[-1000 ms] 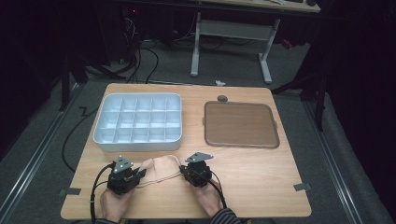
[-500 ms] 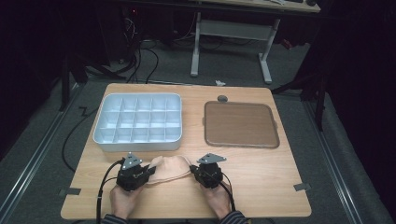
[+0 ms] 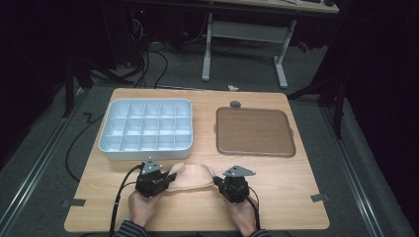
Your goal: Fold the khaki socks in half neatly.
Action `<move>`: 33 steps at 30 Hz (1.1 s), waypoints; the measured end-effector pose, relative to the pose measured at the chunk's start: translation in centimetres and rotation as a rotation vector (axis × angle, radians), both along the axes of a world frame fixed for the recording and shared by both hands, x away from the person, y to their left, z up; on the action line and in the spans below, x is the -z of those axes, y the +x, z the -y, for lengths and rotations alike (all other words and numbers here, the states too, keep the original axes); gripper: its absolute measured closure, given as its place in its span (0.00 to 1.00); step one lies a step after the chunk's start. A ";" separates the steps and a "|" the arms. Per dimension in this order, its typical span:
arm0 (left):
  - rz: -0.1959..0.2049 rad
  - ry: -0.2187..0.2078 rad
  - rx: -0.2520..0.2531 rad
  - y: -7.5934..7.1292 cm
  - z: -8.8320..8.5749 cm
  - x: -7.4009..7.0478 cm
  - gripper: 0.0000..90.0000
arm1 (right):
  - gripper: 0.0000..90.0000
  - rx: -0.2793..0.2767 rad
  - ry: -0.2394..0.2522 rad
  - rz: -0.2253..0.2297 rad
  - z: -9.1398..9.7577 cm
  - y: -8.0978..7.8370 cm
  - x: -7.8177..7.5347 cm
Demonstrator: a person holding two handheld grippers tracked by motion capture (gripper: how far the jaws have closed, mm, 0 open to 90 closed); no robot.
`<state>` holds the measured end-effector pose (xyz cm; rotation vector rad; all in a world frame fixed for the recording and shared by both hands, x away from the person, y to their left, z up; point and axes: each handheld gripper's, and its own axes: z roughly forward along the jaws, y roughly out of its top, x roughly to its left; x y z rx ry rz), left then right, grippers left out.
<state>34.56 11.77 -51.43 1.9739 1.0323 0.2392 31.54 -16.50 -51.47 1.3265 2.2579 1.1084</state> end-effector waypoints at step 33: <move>0.005 0.048 0.014 0.7 2.8 0.5 0.66 | 0.86 0.075 -0.014 0.004 3.4 -1.7 0.4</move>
